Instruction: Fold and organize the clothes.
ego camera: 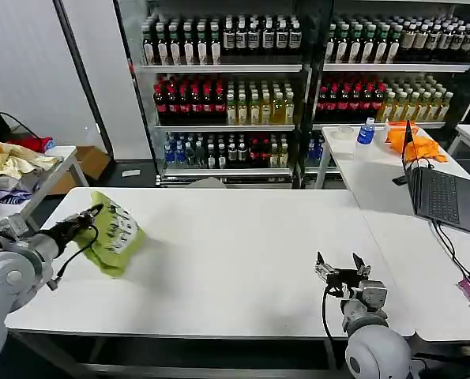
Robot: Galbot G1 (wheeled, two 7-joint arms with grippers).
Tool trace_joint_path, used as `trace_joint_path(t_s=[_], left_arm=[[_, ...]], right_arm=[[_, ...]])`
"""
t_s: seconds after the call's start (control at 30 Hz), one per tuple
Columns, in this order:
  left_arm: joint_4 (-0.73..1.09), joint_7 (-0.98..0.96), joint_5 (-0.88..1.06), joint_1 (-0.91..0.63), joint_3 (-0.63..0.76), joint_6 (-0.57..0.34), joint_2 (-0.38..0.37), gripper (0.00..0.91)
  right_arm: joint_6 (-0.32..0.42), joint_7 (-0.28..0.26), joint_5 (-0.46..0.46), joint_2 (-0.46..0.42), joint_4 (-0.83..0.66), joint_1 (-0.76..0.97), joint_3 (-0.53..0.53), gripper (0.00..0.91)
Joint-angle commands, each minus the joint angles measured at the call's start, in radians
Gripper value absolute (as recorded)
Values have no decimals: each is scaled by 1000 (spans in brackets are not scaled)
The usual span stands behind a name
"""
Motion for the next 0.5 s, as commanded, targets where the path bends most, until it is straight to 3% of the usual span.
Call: trace_joint_path(t_s=[0.03,0.2,0.5], left_arm=[[-96,13,453,86,180,-4,-32,20],[-167,-90,566,112,355,-3,-195,20],[-149,-165,569,-25,571,-2,-374,20]], right_arm=[[9,-5,-25,8,-14,-17,5,907],[17,-12,-76,26,-34,-34,-4,907],[21,-17,-113,49,-32,-59,1,907]])
